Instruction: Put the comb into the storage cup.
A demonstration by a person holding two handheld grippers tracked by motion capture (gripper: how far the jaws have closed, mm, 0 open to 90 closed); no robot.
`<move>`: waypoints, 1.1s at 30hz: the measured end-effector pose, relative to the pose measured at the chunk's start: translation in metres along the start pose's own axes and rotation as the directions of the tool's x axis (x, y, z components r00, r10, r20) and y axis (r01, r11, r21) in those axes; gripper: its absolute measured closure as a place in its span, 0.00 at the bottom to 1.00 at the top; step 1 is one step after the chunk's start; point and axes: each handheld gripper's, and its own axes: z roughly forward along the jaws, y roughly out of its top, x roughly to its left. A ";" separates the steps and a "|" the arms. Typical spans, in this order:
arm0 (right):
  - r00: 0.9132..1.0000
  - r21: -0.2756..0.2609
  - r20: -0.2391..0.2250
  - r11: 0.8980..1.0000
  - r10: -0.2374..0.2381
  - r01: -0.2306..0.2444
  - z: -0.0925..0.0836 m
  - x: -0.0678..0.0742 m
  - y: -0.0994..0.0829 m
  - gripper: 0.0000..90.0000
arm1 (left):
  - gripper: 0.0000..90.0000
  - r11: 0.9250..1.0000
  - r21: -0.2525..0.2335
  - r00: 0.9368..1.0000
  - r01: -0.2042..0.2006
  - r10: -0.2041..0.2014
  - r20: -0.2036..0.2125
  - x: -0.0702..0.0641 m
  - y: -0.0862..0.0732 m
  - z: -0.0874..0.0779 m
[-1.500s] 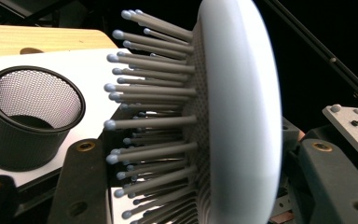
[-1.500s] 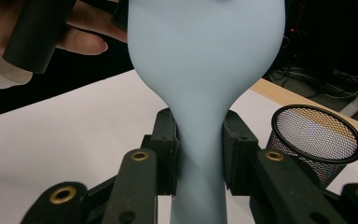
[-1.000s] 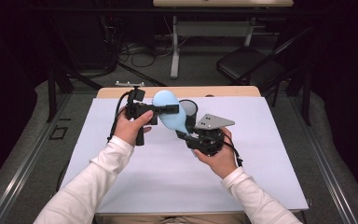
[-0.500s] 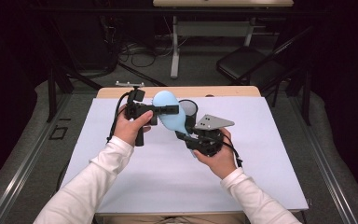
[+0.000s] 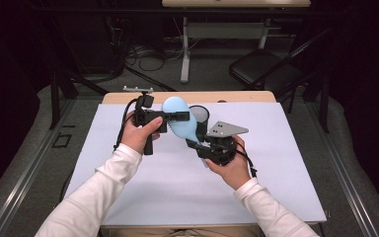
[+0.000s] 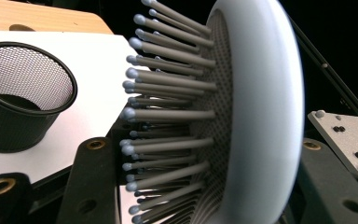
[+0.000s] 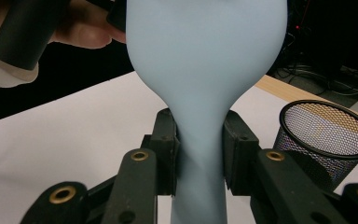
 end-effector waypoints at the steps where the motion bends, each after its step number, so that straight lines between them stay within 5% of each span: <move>1: 1.000 0.001 -0.002 1.000 0.000 0.000 0.000 0.000 0.000 0.77 | 0.54 1.000 0.000 1.000 -0.001 0.001 0.000 0.000 0.000 0.000; 17: 1.000 0.002 -0.006 1.000 -0.003 0.003 0.000 0.000 0.000 0.75 | 0.54 1.000 0.000 1.000 0.008 -0.008 0.003 0.001 0.000 0.001; 33: 0.999 -0.009 0.013 0.999 -0.042 0.042 0.002 0.002 -0.001 0.55 | 0.54 1.000 0.002 1.000 0.000 0.000 -0.028 0.003 0.000 0.002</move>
